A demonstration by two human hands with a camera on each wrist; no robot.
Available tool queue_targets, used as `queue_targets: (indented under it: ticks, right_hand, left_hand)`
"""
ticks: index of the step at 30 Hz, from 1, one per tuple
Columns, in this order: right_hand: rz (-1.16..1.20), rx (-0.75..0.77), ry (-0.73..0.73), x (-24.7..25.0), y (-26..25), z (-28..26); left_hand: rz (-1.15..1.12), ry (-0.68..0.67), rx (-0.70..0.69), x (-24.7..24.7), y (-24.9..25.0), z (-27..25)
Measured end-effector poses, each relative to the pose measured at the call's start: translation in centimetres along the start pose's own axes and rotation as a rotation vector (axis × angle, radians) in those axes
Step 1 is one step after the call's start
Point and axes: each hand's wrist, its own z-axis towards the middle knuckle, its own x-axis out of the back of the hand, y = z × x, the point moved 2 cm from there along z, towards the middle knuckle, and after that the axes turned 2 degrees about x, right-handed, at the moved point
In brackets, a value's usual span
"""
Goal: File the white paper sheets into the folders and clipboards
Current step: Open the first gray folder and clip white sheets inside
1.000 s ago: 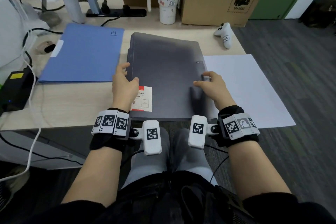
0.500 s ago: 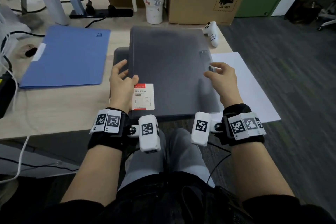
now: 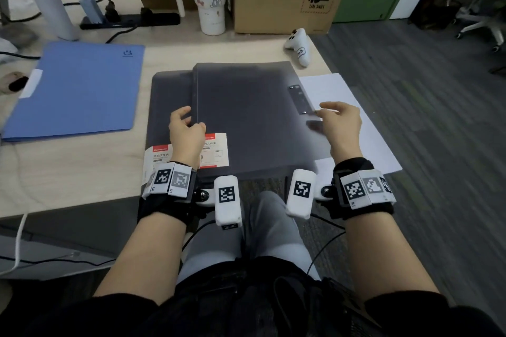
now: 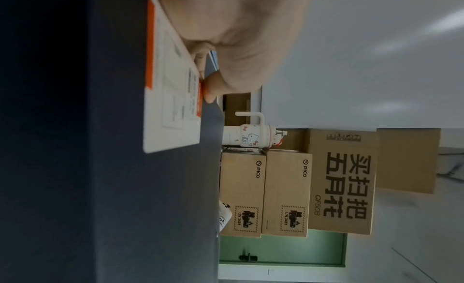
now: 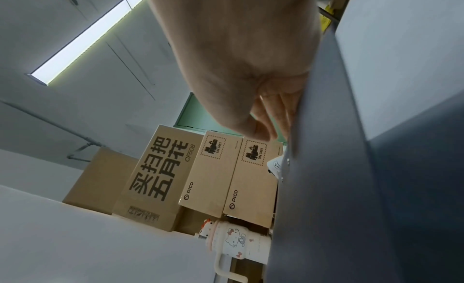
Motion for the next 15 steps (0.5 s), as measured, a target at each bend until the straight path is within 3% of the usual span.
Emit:
queue_targets:
  ticks: [2, 6, 9, 12, 15]
  right_hand:
    - [0.086, -0.008, 0.072, 0.7, -0.1, 0.1]
    - [0.368, -0.091, 0.037, 1.1, -0.7, -0.4]
    - [0.477, -0.108, -0.07, 1.1, -1.3, -1.0]
    - [0.496, -0.049, -0.239, 0.9, -2.4, -1.6]
    - [0.54, 0.032, -0.313, 0.2, -3.6, -2.3]
  left_hand:
    - [0.051, 0.004, -0.013, -0.1, -0.1, 0.1]
    - [0.119, 0.005, -0.014, -0.1, -0.3, 0.2]
    - [0.15, -0.008, -0.002, 0.1, -0.1, 0.2]
    - [0.175, -0.027, 0.002, 0.4, 0.2, 0.1]
    - [0.16, -0.051, 0.018, 0.8, 0.6, 0.0]
